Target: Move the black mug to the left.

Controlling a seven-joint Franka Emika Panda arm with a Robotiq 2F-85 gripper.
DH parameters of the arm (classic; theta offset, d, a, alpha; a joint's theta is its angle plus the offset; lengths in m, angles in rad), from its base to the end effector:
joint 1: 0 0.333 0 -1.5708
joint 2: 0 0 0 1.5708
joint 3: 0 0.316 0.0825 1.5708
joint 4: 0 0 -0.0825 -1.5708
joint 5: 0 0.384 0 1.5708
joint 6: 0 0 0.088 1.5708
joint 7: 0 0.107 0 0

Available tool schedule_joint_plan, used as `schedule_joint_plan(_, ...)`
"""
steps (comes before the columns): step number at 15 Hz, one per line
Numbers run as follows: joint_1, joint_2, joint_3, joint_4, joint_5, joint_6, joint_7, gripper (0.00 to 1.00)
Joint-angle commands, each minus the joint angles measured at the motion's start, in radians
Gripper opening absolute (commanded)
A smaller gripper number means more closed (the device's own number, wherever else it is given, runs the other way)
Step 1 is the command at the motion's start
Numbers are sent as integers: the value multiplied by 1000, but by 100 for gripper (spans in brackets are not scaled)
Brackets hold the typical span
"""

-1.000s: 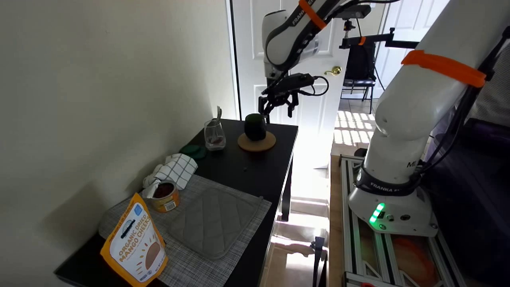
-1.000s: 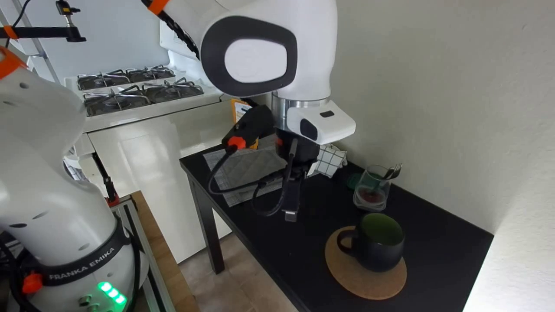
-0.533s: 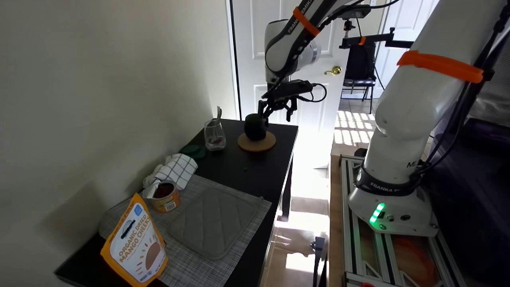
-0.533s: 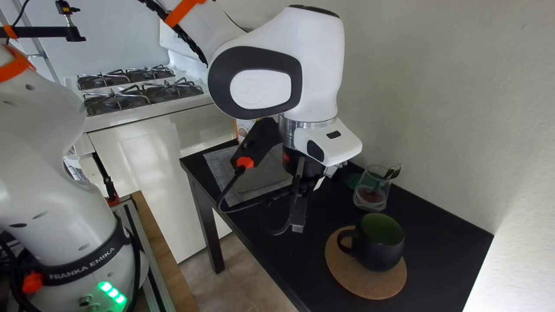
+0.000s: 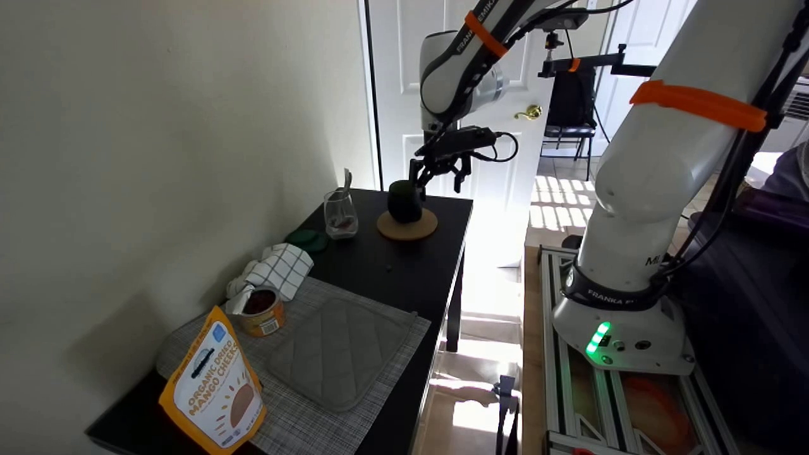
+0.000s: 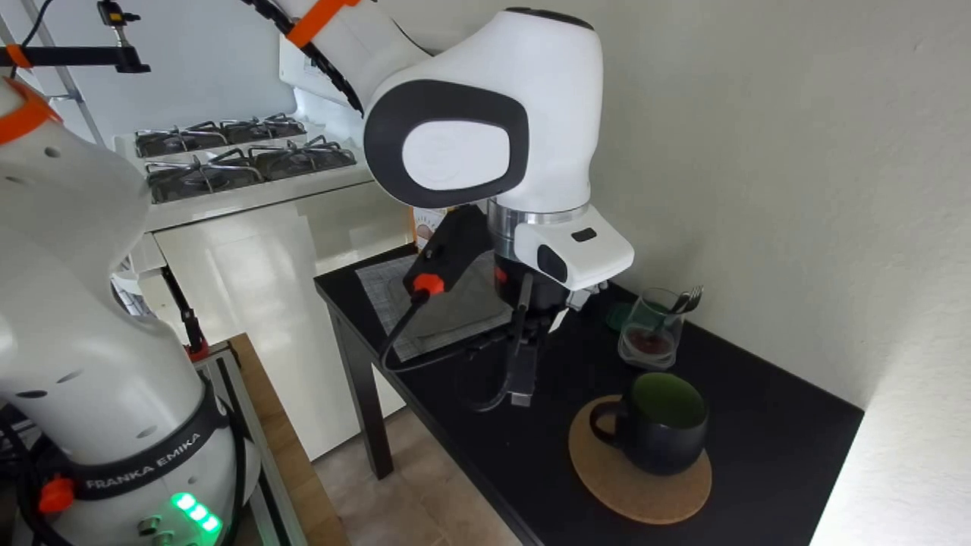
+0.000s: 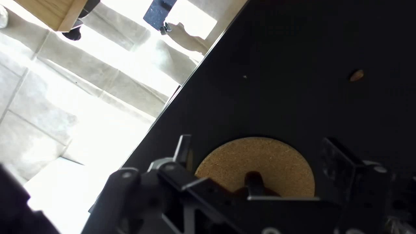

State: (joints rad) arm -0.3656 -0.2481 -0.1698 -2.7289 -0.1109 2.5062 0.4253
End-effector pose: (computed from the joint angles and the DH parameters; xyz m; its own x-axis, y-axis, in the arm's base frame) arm 0.3407 -0.1973 0.3010 0.6466 -0.7622 0.0315 -0.7628 -0.6465 0.0146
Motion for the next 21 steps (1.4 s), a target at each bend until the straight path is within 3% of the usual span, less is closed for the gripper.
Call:
schedule_joint_plan(1,2,-1,-2,1,-1,-2,0,100)
schedule_joint_plan(5,2,-1,-2,1,-1,-2,0,100)
schedule_joint_plan(8,-7,60,-14,30,-16,109,-19,100)
schedule_joint_plan(11,15,132,-52,81,13,133,-171,100)
schedule_joint_plan(16,35,280,-117,224,139,45,-472,100)
schedule_joint_plan(21,32,408,-107,333,247,110,-422,100)
